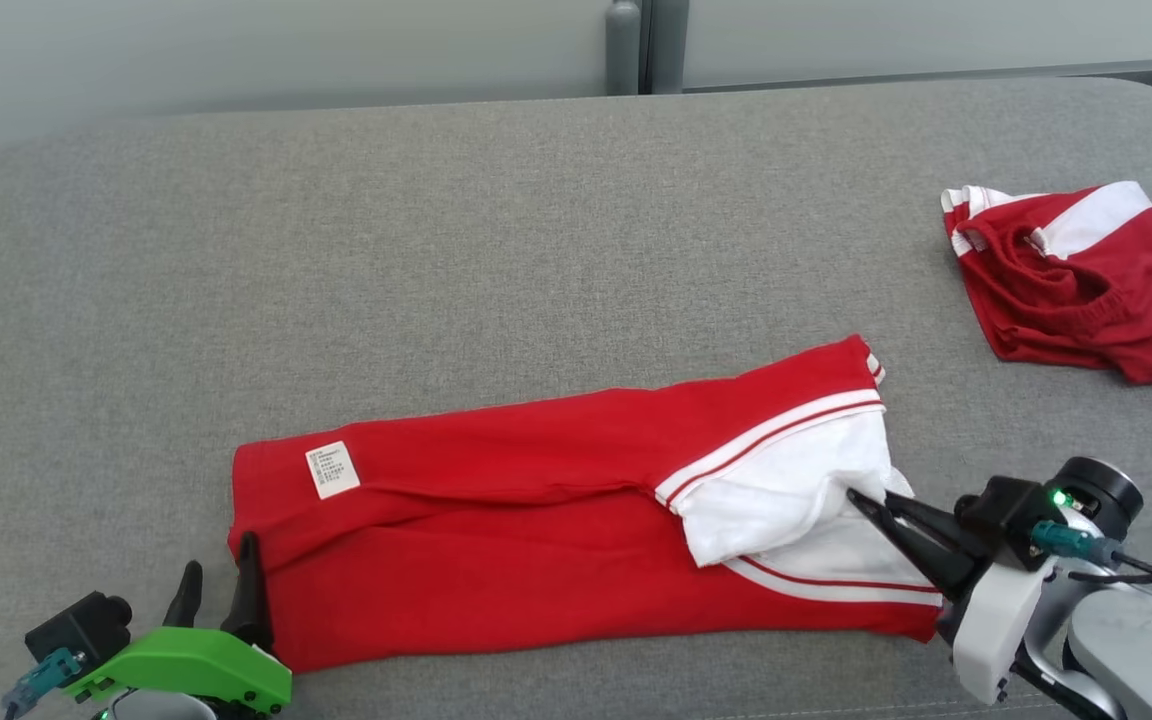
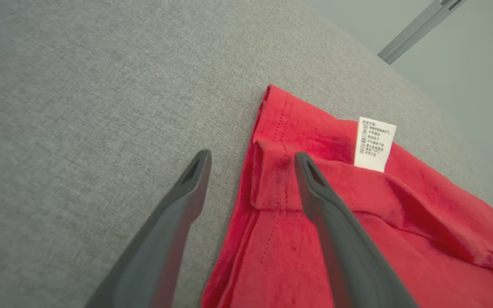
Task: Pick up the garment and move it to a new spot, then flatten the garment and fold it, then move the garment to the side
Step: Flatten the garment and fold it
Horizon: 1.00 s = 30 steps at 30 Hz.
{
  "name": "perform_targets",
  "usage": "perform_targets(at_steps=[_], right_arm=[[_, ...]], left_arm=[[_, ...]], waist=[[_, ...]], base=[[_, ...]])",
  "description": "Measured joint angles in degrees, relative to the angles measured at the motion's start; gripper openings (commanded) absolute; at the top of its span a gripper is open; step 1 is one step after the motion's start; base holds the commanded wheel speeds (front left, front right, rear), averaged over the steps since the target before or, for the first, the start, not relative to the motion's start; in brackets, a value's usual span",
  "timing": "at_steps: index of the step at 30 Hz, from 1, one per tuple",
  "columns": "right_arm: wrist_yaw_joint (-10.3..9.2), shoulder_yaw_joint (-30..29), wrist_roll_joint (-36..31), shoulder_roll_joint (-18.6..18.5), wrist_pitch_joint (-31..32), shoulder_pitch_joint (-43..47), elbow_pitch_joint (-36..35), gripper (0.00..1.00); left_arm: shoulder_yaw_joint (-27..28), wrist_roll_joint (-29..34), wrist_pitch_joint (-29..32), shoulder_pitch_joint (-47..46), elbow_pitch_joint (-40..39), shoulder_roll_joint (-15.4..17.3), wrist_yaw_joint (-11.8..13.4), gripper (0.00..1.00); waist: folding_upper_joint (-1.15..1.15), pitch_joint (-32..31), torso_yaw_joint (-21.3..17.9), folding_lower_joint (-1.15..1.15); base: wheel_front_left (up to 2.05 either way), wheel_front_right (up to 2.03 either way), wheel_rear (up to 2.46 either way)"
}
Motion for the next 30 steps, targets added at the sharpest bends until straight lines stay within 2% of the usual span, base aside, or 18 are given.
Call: perform_targets(at_steps=[3,5,6,14,20,24,30], right_arm=[[0.0,1.3,-2.1,-0.2,0.0,1.4,0.9,0.51],[0.0,1.6,-3.0,-0.4,0.0,2.3,2.1,0.97],[0.0,1.9,-3.6,-0.5,0.0,2.3,2.8,1.0],[-0.11,-0.1,-3.8,-0.2,0.0,3.6,4.8,1.0],[-1.19,-5.2,1.7,1.0,0.0,5.9,5.2,1.0],[-1.1,-6.6,3.1,1.5,0.0,6.2,5.2,1.0],[-0.92,-6.1,-0.1,-2.3,0.0,6.2,5.8,1.0]], left_arm=[[0.4,0.0,0.0,0.6,-0.2,0.6,0.5,1.0],[0.6,0.0,0.0,0.9,-0.6,1.0,0.5,1.0],[0.9,-0.1,0.0,1.1,-0.9,1.0,0.5,1.0],[2.3,-0.2,0.0,1.8,-3.2,1.7,0.9,1.0],[2.6,0.2,-0.5,2.7,-6.0,2.1,1.3,1.0],[3.1,0.9,-0.6,2.7,-7.9,2.7,1.5,1.0],[4.2,1.0,-0.8,2.8,-10.9,2.8,2.0,1.0]], waist=[[0.0,-0.5,-0.2,0.0],[0.0,-0.7,-0.3,0.0],[0.0,-0.8,-0.4,0.0],[0.0,-1.9,-1.2,0.0],[0.0,-2.7,-2.0,0.0],[0.0,-2.9,-2.3,0.0],[0.0,-3.4,-2.4,0.0]], base=[[0.0,0.0,0.0],[0.0,0.0,0.0],[0.0,0.0,0.0],[0.0,0.0,0.0],[0.0,0.0,0.0],[0.0,0.0,0.0],[0.0,0.0,0.0]])
